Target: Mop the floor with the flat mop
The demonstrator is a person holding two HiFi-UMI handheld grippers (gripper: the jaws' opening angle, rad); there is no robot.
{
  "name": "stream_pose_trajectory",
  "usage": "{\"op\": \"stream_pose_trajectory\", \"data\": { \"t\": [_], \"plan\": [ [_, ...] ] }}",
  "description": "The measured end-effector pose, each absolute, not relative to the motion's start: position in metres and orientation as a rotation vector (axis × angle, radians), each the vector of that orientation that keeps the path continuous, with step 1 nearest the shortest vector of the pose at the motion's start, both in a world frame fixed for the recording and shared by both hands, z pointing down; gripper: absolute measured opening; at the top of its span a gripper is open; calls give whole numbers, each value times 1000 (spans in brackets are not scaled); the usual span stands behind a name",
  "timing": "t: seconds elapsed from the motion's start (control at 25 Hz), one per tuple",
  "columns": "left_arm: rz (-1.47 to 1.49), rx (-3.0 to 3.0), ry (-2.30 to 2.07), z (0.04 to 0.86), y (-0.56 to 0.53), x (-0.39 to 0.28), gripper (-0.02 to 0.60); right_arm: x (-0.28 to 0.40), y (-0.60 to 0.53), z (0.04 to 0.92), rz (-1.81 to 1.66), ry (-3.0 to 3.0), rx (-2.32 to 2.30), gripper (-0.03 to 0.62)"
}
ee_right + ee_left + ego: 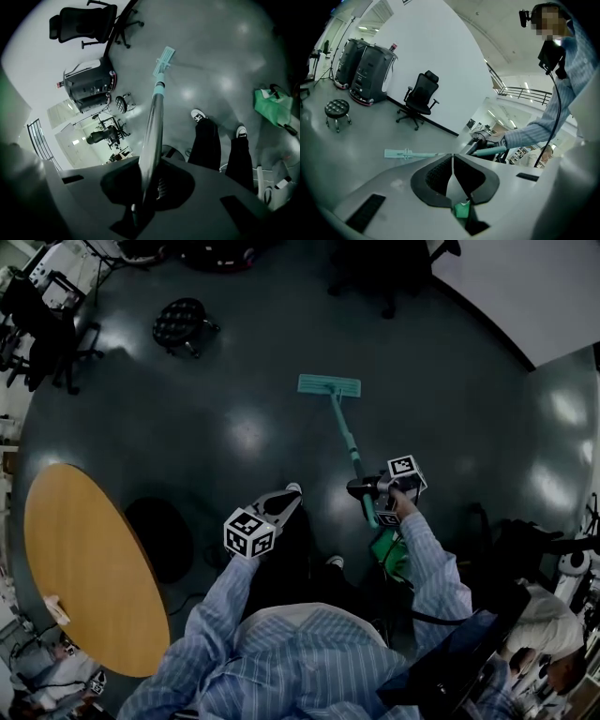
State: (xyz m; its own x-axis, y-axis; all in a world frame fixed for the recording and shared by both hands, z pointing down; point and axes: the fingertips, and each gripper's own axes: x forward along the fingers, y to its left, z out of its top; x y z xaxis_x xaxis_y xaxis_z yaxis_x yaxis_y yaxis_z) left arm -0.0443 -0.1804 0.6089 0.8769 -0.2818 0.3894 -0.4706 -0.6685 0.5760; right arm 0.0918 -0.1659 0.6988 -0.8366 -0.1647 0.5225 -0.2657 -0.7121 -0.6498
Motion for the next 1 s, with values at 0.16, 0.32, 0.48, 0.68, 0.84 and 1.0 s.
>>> {"op": "stream_pose_trajectory", "data": {
  "t": [0.16,0.32,0.48,0.68,0.84,1.0],
  "plan": [
    [352,2329,-532,615,-224,-51,15,93,-251,710,2705,-1179,914,52],
    [360,2322,-521,623,-265,-56,15,98,-337,725,2703,-1188,961,51],
    [358,2319,-528,629,-298,-66,15,102,-412,736,2705,-1200,1027,51],
    [358,2283,-585,651,-332,-82,15,111,-492,761,2709,-1208,1084,51],
    [360,2256,-621,667,-344,-94,15,114,-538,774,2698,-1229,1123,51],
    [371,2238,-625,674,-345,-99,15,111,-563,779,2700,-1235,1137,50]
  ]
}}
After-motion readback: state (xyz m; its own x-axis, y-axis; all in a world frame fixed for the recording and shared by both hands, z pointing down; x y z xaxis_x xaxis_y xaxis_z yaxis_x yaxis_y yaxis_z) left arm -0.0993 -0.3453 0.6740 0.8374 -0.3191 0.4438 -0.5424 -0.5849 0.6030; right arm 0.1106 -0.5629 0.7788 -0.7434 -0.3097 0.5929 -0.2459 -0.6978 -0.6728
